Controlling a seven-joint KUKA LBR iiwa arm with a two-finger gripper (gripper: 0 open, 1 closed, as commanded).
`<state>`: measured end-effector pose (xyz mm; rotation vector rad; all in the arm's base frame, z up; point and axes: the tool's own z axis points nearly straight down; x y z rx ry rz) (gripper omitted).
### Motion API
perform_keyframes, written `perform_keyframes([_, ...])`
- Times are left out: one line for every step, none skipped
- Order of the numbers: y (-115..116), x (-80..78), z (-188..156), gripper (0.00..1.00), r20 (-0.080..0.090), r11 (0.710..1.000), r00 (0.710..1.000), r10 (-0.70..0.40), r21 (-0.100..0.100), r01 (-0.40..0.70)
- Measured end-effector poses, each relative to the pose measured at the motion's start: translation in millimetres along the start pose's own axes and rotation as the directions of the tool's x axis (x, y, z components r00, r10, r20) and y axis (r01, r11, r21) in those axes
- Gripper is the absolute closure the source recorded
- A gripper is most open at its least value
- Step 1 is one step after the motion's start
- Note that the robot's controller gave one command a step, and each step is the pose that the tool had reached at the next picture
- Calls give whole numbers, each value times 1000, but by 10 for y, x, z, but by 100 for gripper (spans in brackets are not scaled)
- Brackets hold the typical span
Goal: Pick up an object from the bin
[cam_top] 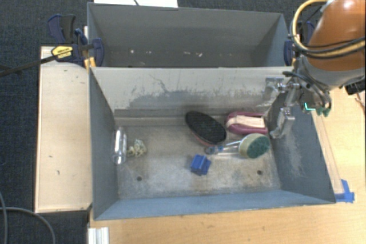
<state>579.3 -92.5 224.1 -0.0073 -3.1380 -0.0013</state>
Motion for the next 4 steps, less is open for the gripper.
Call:
perform_keyframes([168,472,1144,0,-3,1000,1000,24,-1,-24])
perform_keyframes([-166,230,1525,0,15,990,990,141,-3,-141])
perform_keyframes([-168,198,1479,100,25,991,990,135,-1,-135])
perform_keyframes([-369,25,-471,100,17,995,995,96,2,-97])
